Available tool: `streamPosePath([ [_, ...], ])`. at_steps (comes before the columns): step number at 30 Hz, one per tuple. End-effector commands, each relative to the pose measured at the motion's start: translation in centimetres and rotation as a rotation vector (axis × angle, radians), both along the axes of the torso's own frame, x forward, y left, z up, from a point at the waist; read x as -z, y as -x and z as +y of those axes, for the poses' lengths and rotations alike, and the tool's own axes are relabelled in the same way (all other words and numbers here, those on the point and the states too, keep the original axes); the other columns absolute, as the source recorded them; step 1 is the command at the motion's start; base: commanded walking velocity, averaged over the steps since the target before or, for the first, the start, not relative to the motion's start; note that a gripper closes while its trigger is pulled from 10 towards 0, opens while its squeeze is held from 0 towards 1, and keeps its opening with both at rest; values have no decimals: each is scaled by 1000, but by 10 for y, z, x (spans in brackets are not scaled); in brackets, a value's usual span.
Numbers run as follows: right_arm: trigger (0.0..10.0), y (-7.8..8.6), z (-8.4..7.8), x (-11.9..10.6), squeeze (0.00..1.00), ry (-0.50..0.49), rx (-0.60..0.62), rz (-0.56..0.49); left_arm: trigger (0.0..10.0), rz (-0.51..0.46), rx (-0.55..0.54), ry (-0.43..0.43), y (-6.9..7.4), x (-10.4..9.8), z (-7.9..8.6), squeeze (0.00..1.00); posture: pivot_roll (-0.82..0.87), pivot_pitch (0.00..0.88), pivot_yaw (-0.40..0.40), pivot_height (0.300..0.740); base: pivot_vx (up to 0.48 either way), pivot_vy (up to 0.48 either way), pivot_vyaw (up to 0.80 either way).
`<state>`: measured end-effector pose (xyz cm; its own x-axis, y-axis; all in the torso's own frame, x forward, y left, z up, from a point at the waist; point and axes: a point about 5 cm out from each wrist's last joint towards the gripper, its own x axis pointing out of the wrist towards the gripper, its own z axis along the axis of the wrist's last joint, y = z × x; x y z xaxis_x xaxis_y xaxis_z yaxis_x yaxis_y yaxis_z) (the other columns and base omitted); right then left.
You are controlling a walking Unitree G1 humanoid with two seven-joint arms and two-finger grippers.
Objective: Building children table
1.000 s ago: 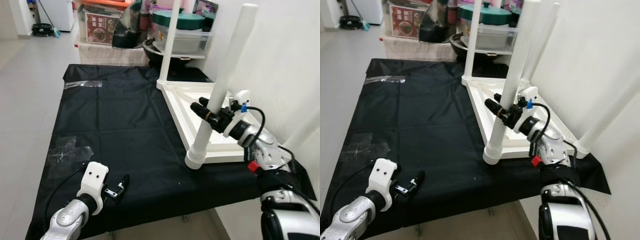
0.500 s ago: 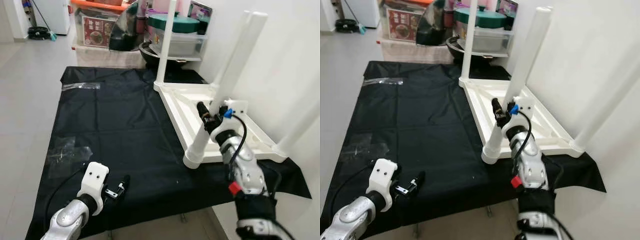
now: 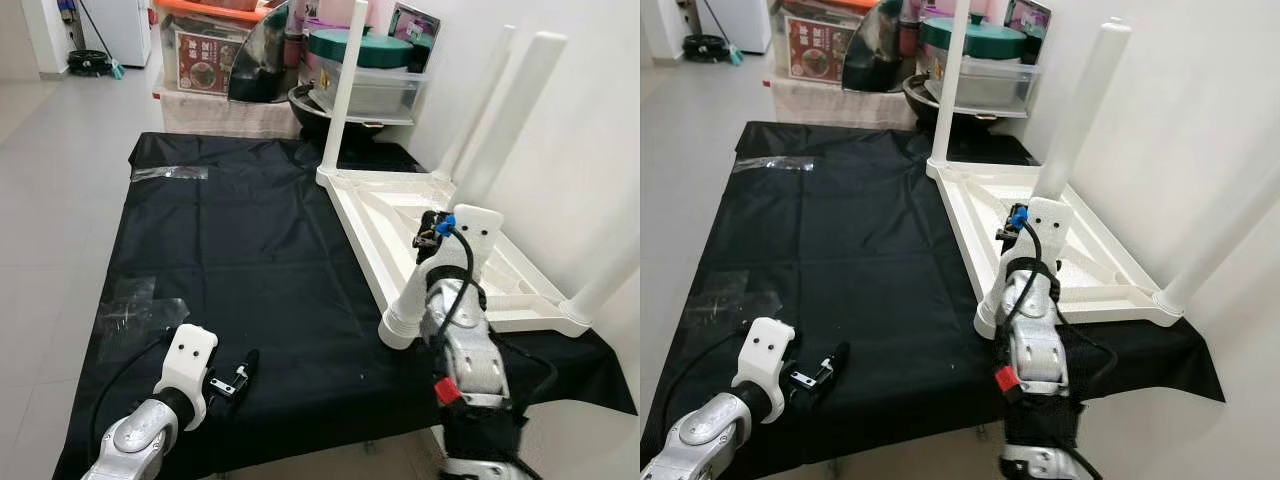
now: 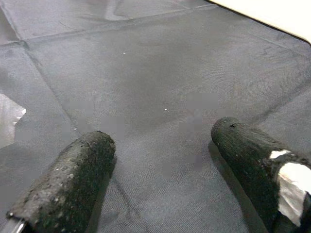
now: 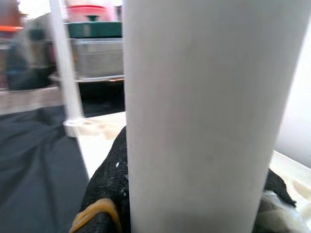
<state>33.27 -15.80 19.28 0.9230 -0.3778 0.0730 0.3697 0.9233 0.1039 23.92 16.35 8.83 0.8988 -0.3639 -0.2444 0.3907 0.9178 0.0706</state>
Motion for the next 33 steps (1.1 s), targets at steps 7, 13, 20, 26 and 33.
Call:
streamPosePath([
  [7,0,7,-17,25,0,-4,148,143,10000,11,11,-1,0,4,-6,0,72,0,-152,740,0,0,0],
  [13,10000,6,1,18,0,-13,78,124,10000,13,12,2,1,5,-7,0,63,0,-148,740,0,0,0],
  [20,10000,5,3,6,0,19,39,90,10000,14,18,3,0,5,-7,0,55,0,-142,740,0,0,0],
  [26,10000,6,2,-1,0,23,50,56,10000,13,22,3,-1,5,-7,0,54,0,-139,740,0,0,0],
  [33,10000,6,2,-13,0,33,52,2,10000,13,25,2,-1,5,-7,0,53,0,-139,740,0,0,0],
])
